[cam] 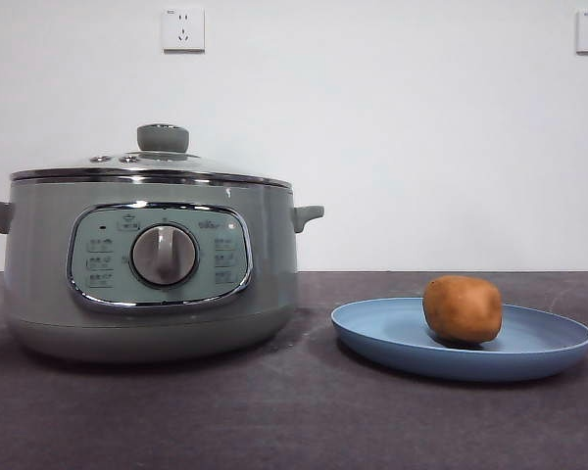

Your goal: Take the potato out from the steamer,put the potato on the plate,close the lid

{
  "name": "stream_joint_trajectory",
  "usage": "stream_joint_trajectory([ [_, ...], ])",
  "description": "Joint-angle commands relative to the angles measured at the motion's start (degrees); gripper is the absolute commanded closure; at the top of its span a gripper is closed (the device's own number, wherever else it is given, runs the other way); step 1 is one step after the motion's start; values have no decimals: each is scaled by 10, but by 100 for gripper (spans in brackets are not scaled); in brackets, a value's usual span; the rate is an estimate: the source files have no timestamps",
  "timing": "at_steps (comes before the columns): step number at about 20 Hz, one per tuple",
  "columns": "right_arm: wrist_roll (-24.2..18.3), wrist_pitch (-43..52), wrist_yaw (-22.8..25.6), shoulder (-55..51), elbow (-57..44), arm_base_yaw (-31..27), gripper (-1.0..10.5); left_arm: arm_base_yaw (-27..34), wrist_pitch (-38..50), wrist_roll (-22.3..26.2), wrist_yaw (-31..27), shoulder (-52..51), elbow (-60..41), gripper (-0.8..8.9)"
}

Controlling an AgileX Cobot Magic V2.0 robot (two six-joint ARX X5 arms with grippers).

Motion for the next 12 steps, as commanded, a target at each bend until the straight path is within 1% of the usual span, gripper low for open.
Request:
stream_joint_trajectory([
  [1,-27,5,2,0,-2,1,954,-2,-8,13,-8,3,-2,822],
  [2,-27,8,2,1,-2,1,951,-2,1,12,-13,3,-2,822],
  [4,-23,6,2,0,-2,1,948,-2,17,-8,-15,3,-2,816],
  [12,-23,8,2,0,-2,-1,948,-2,22,-8,-15,3,-2,816],
])
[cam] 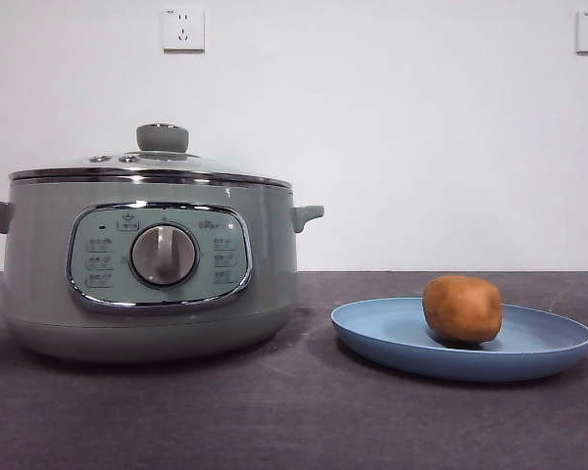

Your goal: Take the potato out from the steamer,put the potato on the plate,close the lid

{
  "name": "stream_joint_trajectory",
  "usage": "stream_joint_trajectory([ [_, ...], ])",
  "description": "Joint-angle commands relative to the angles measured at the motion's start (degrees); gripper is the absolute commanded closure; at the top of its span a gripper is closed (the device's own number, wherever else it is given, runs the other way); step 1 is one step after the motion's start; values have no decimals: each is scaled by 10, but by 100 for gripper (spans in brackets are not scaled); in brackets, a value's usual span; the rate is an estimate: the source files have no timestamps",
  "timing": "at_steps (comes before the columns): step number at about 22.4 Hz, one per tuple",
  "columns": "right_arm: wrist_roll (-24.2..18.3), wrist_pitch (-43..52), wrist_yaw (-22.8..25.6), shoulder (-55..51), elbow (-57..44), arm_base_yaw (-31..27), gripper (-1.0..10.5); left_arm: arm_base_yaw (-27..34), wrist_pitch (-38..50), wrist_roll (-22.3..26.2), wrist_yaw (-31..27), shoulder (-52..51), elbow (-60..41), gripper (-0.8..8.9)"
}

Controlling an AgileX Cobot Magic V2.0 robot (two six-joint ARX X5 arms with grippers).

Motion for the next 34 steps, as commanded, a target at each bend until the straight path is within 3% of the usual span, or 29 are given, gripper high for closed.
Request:
stream_joint_trajectory([
  [1,-5,2,0,0,-2,0,948,-1,3,-1,0,3,-2,816],
  [10,-5,2,0,0,-2,0,948,3,5,-1,-8,-16,-2,816],
  [15,-5,2,0,0,-2,0,948,1,104,-15,-45,-87,-45,816],
  [19,-5,2,0,0,-2,0,948,11,231,-52,-46,-191,-229,816],
  [26,-5,2,0,0,-2,0,948,87,559,-184,-50,-500,-733,816],
  [27,-5,2,0,0,-2,0,948,101,596,-211,-74,-552,-797,816],
  [30,-5,2,0,0,-2,0,948,125,637,-260,-153,-656,-915,816],
  [34,-5,2,0,0,-2,0,948,145,638,-269,-170,-731,-997,816],
])
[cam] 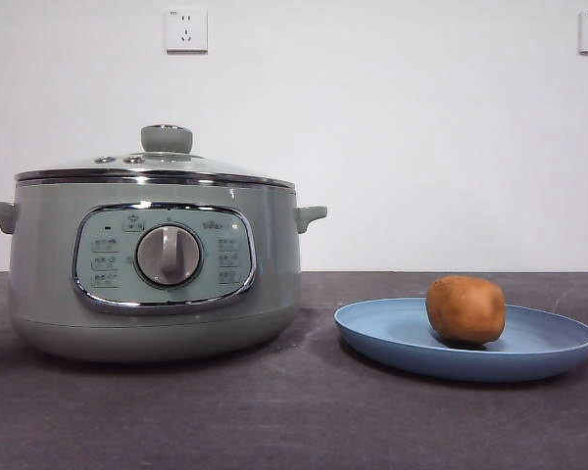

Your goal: Take the potato out from the steamer,put the potato on the plate,close the lid

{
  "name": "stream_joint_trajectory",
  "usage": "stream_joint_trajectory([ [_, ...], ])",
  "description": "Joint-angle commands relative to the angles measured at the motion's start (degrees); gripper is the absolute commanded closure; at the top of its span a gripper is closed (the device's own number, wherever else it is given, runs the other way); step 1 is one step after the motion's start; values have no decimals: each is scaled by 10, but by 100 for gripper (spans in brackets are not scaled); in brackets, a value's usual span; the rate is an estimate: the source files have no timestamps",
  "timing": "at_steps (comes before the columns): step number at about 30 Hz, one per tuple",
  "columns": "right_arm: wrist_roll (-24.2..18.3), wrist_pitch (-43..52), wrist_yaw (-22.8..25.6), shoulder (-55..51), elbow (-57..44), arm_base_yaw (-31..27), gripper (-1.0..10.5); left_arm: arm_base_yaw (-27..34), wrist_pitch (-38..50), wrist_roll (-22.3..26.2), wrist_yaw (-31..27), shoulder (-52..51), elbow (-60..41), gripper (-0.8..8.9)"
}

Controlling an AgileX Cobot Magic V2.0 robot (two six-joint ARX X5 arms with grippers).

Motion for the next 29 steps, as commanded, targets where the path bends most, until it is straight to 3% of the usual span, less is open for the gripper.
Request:
stream_joint_trajectory([
  [1,-5,2,0,0,-2,0,948,16,12,-19,-6,-47,-60,816],
  [11,-5,2,0,0,-2,0,948,43,134,-55,-14,-138,-210,816],
  [22,-5,2,0,0,-2,0,948,55,40,-62,-46,-184,-227,816],
  [29,-5,2,0,0,-2,0,948,60,15,-76,-34,-186,-227,816],
])
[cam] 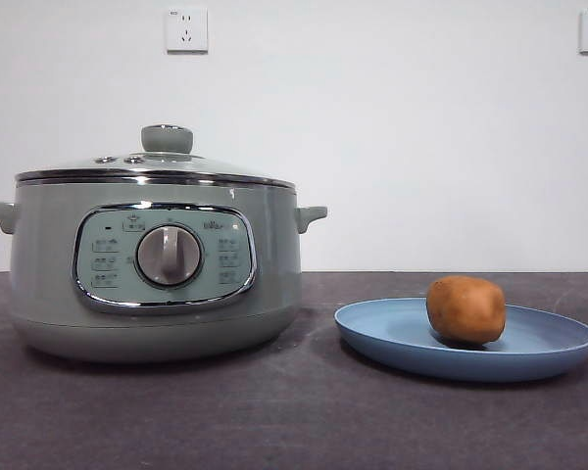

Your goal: Take the potato out from the steamer,put the potato on the plate,close the lid

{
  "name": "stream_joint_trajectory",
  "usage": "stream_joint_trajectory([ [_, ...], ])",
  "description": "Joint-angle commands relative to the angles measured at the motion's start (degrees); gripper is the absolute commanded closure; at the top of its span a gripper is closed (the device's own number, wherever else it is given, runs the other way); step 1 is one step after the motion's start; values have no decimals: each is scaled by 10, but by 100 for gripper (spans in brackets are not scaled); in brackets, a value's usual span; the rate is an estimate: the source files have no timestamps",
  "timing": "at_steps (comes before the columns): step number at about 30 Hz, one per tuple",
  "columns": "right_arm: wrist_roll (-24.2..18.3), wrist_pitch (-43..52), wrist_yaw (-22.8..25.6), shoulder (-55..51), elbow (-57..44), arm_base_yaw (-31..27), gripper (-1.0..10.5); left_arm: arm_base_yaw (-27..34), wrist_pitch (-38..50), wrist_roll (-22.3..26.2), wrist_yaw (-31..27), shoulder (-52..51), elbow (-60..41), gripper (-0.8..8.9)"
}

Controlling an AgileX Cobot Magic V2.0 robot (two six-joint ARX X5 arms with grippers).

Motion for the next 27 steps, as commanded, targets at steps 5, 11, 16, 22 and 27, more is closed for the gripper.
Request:
stream_joint_trajectory([
  [5,-5,3,0,0,-2,0,948,2,1,-11,-2,-1,-7,816],
  [11,-5,2,0,0,-2,0,948,2,1,-11,-2,-1,-7,816],
  [16,-5,2,0,0,-2,0,948,2,1,-11,-2,-1,-7,816],
  [22,-9,2,2,0,-2,0,948,2,1,-11,-2,-1,-7,816],
  [27,-48,3,39,-1,-2,0,948,2,1,-11,-2,-1,-7,816],
])
